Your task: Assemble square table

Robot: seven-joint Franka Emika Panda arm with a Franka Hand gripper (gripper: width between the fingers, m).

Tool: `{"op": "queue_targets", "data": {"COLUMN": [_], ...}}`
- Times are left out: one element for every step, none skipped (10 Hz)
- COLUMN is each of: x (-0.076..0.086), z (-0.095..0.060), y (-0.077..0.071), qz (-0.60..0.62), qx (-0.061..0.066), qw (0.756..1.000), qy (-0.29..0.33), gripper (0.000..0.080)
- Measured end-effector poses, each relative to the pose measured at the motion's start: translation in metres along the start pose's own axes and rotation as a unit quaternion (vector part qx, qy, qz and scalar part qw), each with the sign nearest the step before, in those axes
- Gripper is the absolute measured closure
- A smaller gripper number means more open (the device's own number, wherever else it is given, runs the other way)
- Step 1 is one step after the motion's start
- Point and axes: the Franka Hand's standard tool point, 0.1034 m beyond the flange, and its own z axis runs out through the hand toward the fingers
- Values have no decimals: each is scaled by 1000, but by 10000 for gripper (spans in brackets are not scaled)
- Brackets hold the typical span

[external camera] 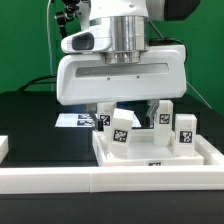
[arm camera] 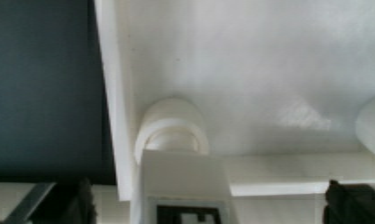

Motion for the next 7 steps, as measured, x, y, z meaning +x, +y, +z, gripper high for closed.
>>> {"op": "queue_targets", "data": {"x": [3, 7, 5, 5, 5, 7, 14], "z": [-2, -4, -3, -3, -3, -5, -12], "y": [-1, -1, -1, -1, 0, 5, 12], "qz": [2, 2, 2, 2, 3, 6, 11], "qx": [-1, -1, -1, -1, -1, 1, 3], "qw": [1000, 1000, 1000, 1000, 1000, 1000, 1000], "qy": [2, 5, 4, 4, 4, -4, -10], "gripper": [151, 151, 151, 151, 151, 151, 151]}}
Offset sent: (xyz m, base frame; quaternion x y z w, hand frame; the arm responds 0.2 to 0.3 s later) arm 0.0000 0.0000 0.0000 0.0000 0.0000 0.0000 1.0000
